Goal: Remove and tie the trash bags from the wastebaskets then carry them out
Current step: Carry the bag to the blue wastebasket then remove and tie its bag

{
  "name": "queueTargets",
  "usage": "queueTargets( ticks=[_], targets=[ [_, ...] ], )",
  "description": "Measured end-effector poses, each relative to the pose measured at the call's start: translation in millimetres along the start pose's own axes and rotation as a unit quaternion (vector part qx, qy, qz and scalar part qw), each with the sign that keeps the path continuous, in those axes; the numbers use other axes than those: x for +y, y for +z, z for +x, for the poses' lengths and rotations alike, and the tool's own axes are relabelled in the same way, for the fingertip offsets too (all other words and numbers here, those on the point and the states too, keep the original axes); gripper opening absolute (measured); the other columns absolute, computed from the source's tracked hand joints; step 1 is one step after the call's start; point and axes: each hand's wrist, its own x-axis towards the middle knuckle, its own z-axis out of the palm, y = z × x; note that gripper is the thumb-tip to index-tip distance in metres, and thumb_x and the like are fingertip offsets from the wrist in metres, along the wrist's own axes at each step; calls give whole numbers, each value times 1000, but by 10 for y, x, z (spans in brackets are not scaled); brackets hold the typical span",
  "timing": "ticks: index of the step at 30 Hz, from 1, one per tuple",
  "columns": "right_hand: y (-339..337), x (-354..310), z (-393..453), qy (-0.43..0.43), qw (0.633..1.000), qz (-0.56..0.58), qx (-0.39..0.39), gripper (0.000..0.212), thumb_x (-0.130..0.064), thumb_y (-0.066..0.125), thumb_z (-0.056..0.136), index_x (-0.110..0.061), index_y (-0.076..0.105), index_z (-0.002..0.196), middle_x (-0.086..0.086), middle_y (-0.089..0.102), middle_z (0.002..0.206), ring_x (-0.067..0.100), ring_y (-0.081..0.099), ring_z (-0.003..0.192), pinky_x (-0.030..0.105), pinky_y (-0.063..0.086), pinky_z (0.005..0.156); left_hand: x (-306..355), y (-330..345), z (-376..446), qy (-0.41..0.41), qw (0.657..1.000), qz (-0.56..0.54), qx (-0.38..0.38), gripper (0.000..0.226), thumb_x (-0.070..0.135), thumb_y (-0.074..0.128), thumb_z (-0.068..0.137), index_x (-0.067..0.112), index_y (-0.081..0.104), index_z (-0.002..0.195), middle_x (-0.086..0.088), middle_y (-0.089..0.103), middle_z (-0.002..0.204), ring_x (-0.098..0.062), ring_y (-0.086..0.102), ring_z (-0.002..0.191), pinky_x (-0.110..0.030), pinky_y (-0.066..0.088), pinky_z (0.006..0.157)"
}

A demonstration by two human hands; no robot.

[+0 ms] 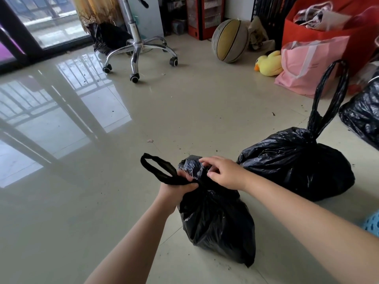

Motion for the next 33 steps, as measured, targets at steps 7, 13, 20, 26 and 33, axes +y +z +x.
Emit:
queueTargets(
  ticks=[7,13,20,26,33],
  targets=[
    [-87,1,10,-78,974,-192,-86,30,-17,45,95,-5,61,117,11,56,121,23,51,114,19,32,84,112,36,-75,31,998,5,-50,29,-11,62,80,13,62,63,6,66,63,-9,62,66,-15,51,65],
    [-79,193,-126,-212,911,-349,45,27,-17,39,87,-6,60,73,7,60,77,17,49,81,28,51,58,443,-80,-12,-14,960,-272,-61,67,42,25,98,22,20,34,5,14,38,-15,15,38,-18,38,42],
    [139,564,-257,-220,860,-456,62,25,-25,42,70,-22,61,53,-11,54,56,12,31,73,20,47,50,155,-173,71,-89,978,-150,116,58,34,33,99,19,24,43,10,20,25,-4,16,20,-5,14,32],
    [239,663,-278,-207,856,-471,58,4,-28,61,55,-24,62,53,-12,54,55,12,32,73,25,40,60,51,-172,57,-81,984,56,146,45,32,38,98,17,30,56,-3,28,53,-14,27,42,-21,24,44],
    [209,607,-285,-139,893,-428,23,18,-21,52,81,-19,68,72,-7,64,72,17,56,79,26,48,60,128,-88,25,-36,968,232,85,35,25,47,95,11,38,64,-2,31,55,-19,32,54,-30,26,57]
  ],
)
